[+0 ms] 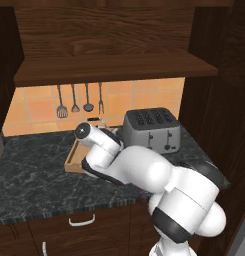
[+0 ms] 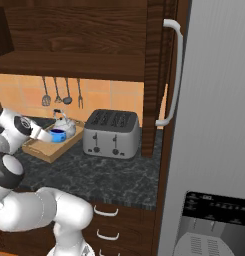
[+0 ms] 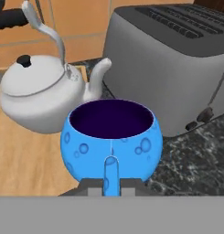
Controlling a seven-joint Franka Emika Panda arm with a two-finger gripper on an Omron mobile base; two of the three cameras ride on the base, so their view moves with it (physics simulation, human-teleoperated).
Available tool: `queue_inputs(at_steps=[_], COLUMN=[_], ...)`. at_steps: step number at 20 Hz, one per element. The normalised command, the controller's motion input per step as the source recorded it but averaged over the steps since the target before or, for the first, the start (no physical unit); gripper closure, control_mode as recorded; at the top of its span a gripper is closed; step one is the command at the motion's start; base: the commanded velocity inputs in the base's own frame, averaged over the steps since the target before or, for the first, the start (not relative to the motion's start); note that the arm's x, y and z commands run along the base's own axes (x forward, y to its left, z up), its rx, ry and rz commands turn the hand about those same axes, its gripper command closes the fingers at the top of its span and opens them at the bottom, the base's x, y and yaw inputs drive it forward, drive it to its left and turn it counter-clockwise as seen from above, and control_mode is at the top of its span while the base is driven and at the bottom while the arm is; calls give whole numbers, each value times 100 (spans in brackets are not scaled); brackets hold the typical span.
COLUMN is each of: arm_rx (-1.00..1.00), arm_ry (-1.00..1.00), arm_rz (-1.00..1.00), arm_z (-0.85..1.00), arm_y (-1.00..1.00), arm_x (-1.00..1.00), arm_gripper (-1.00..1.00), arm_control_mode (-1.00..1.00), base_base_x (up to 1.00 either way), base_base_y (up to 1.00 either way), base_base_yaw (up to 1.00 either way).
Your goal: Pick the kettle from the counter and place it on the tray. Then pick the mug from the cabinet and place it on the tray. Then close the cabinet doors.
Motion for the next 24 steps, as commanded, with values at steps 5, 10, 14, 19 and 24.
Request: queue_inputs(at_steps=[5, 10, 14, 19, 24], arm_rx=[-1, 0, 0, 0, 0], arm_ry=[-4, 0, 0, 0, 0], arm_rz=[5, 6, 8, 7, 1], arm_z=[-33, -25, -17, -26, -27], arm_y=[7, 11, 11, 30, 42], arm_x=[37, 38, 36, 15, -10], arm_gripper=[100, 100, 100, 100, 100], arm_control_mode=[-100, -100, -100, -100, -100], base_base_x=[0, 0, 0, 0, 0], base_base_y=[0, 0, 0, 0, 0], base_base_yaw=[0, 0, 0, 0, 0])
